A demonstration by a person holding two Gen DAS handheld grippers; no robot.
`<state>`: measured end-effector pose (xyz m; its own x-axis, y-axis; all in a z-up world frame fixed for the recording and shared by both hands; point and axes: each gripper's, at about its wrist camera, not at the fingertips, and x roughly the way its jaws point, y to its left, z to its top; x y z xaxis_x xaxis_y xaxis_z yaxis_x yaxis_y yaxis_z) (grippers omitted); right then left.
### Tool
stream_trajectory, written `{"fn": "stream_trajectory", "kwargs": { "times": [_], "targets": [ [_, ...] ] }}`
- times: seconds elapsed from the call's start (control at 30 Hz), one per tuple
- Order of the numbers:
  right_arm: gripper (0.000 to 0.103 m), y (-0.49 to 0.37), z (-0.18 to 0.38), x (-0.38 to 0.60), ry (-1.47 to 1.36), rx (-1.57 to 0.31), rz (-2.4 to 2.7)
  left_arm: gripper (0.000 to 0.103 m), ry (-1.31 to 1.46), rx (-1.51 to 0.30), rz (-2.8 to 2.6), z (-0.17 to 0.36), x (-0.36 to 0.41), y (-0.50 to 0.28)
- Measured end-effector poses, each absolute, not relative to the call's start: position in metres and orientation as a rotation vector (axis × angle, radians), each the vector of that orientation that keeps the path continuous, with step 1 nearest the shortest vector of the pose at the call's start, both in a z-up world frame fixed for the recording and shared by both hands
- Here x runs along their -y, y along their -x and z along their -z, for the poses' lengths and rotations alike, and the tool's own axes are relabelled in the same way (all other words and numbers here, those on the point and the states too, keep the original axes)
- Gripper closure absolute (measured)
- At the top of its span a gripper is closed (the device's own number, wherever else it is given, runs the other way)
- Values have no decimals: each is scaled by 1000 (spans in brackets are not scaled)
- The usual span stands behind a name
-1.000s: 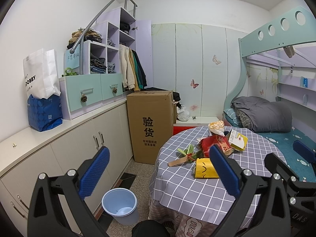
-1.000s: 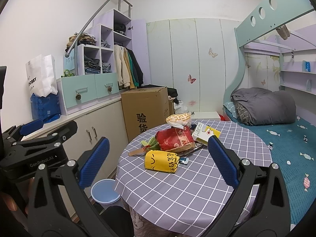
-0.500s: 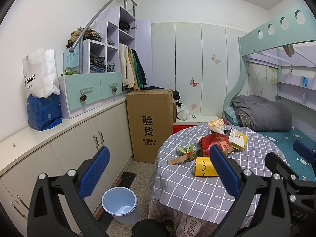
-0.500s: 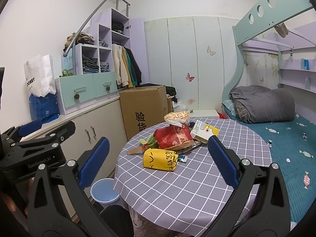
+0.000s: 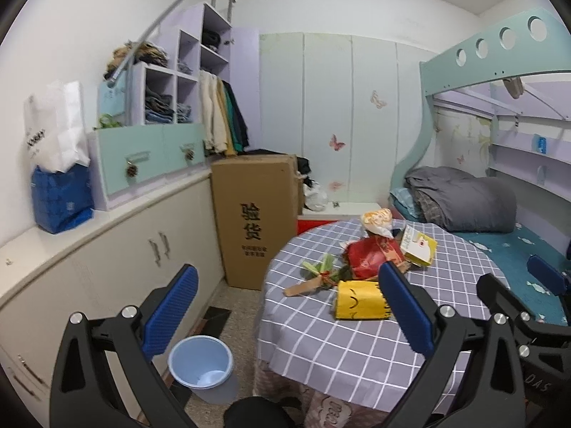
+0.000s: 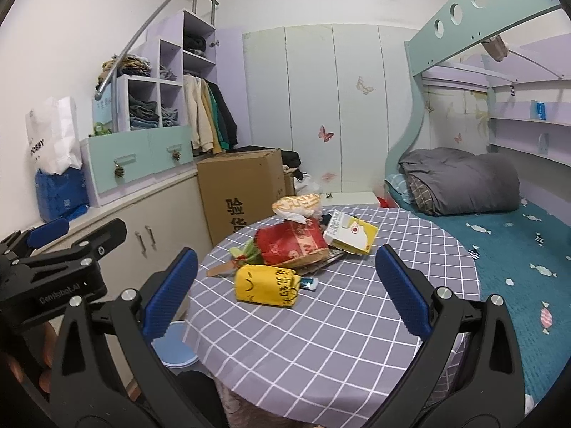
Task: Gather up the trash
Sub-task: 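Grasp the yellow paper bag with the left gripper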
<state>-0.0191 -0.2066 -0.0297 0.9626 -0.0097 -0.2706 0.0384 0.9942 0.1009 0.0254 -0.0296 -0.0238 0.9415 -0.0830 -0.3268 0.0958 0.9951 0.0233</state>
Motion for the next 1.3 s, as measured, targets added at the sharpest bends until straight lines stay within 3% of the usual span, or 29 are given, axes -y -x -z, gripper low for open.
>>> {"fn": "stream_trajectory", "kwargs": {
  "times": [0.47,0.97,1.3],
  "targets": [
    [6,-55,94,244,-275,-500,13,4,-32,-597,103,87,13,-111],
    [6,-90,125,297,-302,-576,144,4,-126,-764,415,138,122,-186],
    [6,-104,135,315,-307,-599,149,4,-236,-809,266,160,158,-210]
  ]
}}
